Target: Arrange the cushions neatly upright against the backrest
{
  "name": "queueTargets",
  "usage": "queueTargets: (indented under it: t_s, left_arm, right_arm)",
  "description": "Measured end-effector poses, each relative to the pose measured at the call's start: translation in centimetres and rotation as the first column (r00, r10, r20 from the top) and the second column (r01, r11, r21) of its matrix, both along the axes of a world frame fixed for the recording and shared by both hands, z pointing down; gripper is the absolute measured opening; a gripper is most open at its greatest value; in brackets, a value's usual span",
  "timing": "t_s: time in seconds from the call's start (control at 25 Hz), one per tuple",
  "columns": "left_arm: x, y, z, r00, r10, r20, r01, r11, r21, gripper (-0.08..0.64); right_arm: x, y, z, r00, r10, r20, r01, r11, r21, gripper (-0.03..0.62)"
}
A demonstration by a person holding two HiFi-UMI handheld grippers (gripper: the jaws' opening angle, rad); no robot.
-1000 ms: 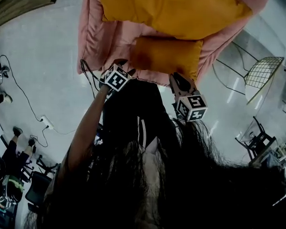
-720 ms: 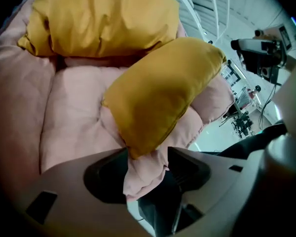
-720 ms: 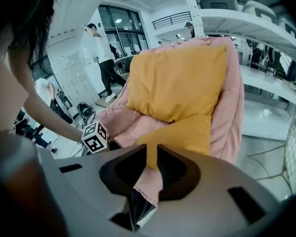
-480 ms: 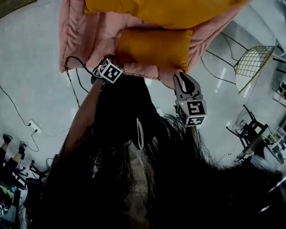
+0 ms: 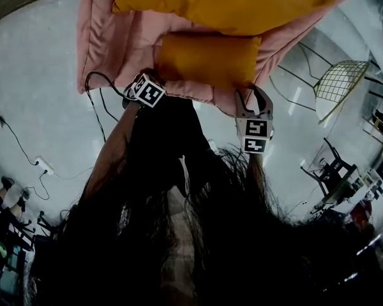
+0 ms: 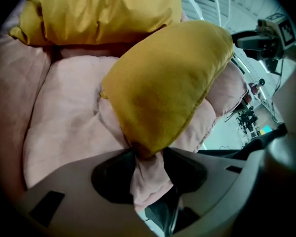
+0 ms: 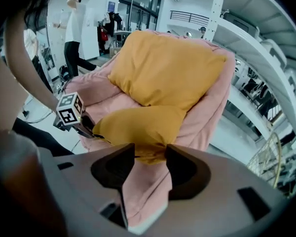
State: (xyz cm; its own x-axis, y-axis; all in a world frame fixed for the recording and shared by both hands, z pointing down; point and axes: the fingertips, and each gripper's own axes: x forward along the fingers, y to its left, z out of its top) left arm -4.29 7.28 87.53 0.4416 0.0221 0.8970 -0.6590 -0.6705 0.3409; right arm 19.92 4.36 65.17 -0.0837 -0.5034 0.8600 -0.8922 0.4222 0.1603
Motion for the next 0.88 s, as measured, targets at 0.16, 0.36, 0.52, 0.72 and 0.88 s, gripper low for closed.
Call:
queueTargets:
  t_s: [0.16, 0.36, 0.52, 0.72, 0.88]
  left_arm:
    - [0.0, 0.0, -0.6, 0.999, 0.035, -0.037, -0.036, 0.999, -0.022, 0.149]
    - [-0.3, 0.2, -2.8, 0.992, 0.078, -0.095, -0.080, 0.997, -0.020, 0.089]
    - [-0.8, 1.1, -4.4, 0.987, 0.102, -0.126, -0.108, 0.993, -0.039, 0.066]
    - [-3.4, 2.5, -8.0, 0.985, 0.090, -0.150, -0.112, 0.982, -0.150, 0.055]
    - [-6.7, 2.1, -11.0, 0.989, 0.035, -0.141, -0.065, 0.975, -0.212, 0.052]
  right_arm:
    - [0.6, -0.8, 1.3, 1.000, 0.003, -0.027, -0.004, 0.999, -0.032, 0.198]
    - [0.6, -1.3, 1.3, 1.000, 0.004, 0.018, -0.003, 0.996, -0.086, 0.114]
    - [0.8, -0.9, 0.4, 0.989, 0.107, 0.106, -0.095, 0.988, -0.119, 0.066]
    - [-0.2, -1.4, -1.1, 0.960, 0.176, 0.219, -0.142, 0.976, -0.163, 0.051]
    - [-2.0, -1.6, -1.4, 0.921, 0.242, 0.305, -0.171, 0.955, -0.243, 0.048]
